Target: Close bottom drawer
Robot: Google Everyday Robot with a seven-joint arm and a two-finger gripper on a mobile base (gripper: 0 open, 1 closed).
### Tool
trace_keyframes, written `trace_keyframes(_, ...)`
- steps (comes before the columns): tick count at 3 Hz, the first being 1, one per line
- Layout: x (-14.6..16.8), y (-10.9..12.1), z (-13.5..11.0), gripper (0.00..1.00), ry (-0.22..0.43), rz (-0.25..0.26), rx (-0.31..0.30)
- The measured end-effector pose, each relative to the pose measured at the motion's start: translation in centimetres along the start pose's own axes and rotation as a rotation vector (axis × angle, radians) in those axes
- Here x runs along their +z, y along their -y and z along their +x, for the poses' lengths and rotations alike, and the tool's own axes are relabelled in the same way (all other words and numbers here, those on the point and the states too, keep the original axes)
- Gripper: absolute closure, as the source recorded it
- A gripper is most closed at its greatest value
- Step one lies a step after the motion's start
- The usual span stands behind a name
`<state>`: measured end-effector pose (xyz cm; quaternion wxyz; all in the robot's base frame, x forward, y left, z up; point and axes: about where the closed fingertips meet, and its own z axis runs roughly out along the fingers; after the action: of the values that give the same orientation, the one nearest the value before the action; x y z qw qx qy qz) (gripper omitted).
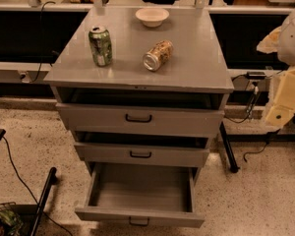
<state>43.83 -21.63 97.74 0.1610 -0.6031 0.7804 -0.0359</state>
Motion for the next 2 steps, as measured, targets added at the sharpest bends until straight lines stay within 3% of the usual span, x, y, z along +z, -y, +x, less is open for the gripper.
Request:
trace_keyframes(1, 0.0, 0.0, 0.0, 0.00, 0.000, 0.000, 0.000)
trace_keyframes(2, 3.9, 0.3, -0.4, 0.00, 0.032, -0.065, -0.004)
